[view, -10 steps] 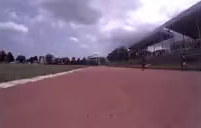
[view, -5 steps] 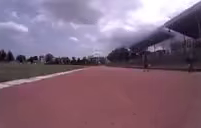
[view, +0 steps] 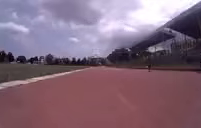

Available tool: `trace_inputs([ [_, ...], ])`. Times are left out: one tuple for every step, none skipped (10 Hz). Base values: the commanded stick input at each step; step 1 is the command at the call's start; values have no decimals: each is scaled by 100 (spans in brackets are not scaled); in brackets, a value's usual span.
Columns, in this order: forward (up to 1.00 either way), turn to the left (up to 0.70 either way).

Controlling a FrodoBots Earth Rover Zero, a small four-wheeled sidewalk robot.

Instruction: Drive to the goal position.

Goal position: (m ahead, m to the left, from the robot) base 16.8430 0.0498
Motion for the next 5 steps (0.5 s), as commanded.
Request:
trace_inputs([
  [45,0],
  [45,0],
  [45,0],
  [45,0],
  [45,0],
])
